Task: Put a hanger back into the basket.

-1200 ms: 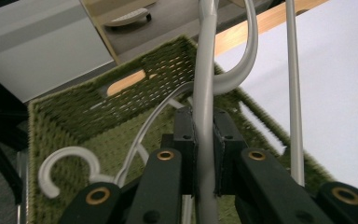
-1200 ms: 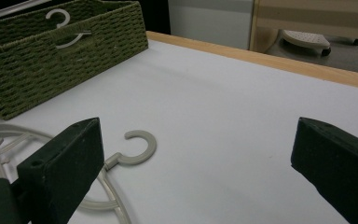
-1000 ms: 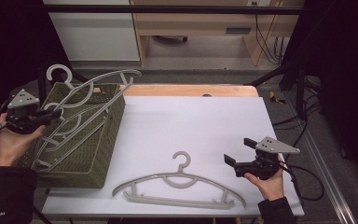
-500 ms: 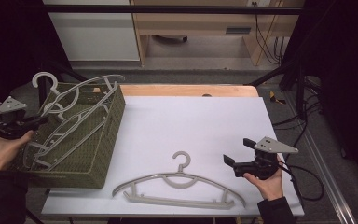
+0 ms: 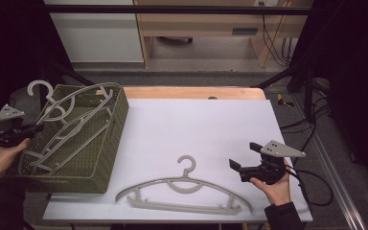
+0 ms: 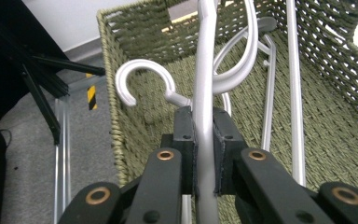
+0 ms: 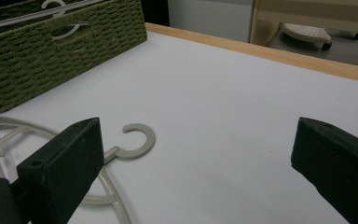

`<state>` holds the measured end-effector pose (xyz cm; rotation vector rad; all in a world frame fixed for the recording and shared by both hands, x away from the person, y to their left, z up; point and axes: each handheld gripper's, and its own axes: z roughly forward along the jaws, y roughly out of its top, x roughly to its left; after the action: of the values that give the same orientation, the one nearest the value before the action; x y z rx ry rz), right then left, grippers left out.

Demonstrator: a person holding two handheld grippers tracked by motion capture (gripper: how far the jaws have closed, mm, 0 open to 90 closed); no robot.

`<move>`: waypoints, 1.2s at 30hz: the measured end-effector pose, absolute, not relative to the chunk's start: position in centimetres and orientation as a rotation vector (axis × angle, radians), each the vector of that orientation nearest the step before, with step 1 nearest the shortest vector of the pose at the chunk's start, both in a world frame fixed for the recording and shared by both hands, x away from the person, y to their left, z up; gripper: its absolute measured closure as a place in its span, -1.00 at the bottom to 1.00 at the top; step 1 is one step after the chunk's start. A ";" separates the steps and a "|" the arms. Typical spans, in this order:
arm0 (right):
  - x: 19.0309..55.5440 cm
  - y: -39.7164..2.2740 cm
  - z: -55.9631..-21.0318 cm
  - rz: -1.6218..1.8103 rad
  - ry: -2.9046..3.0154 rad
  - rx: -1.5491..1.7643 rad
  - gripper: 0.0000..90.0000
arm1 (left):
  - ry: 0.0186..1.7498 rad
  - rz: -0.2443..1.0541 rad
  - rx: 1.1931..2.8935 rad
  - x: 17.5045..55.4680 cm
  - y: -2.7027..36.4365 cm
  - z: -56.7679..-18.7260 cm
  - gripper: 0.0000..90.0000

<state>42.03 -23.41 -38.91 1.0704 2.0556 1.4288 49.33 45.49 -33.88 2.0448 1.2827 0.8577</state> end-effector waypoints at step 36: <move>41.9 -23.5 -38.7 1.433 2.066 1.046 -0.92 | 1.299 0.778 2.019 49.3 42.4 -36.4 0.33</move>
<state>41.91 -23.54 -38.66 1.0463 2.0660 1.4332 49.34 42.38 -36.41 2.0189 1.2988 0.7778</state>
